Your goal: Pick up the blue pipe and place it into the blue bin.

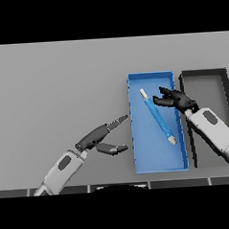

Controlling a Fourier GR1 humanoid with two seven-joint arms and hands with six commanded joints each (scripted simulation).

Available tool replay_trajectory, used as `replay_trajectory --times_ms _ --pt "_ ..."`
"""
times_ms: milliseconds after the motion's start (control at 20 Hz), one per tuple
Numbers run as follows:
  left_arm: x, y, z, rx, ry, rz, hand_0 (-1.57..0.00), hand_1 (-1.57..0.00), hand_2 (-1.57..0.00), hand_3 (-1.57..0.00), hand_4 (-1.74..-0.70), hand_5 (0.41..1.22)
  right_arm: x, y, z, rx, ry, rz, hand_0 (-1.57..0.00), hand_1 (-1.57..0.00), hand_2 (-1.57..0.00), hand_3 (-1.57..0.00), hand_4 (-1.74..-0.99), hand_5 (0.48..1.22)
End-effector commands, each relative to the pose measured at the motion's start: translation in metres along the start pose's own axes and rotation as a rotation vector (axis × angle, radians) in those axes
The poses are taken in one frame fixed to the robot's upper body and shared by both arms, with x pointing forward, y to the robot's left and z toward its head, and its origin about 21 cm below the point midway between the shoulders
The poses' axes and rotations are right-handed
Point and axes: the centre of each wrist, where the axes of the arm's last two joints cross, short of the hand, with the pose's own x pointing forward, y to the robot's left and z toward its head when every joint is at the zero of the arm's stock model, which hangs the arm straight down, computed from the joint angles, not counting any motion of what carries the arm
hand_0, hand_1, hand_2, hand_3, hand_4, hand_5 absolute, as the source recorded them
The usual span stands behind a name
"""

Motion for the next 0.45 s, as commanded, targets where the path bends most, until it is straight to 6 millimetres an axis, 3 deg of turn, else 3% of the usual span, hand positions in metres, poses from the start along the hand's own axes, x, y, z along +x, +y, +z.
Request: replay_trajectory --times_ms 0,150,400 --pt "0.000 -0.002 -0.002 -0.005 0.007 -0.005 0.00 0.00 0.00 0.00 -0.83 0.471 0.002 0.003 -0.002 -0.001 0.002 0.001 -0.05 -0.04 -0.04 -0.02 -1.182 0.807" --pt "-0.001 -0.006 -0.002 -0.007 -0.002 -0.010 0.00 0.00 0.00 0.00 -0.83 0.470 -0.002 0.005 -0.001 0.004 -0.016 -0.005 -0.03 -0.02 -0.02 -0.01 -1.176 0.783" --pt "0.008 0.005 0.003 0.009 -0.012 -0.015 0.00 0.00 0.00 0.00 -0.83 0.474 -0.001 0.005 -0.002 0.007 -0.015 0.019 -0.02 -0.01 -0.01 -0.01 -1.186 0.769"
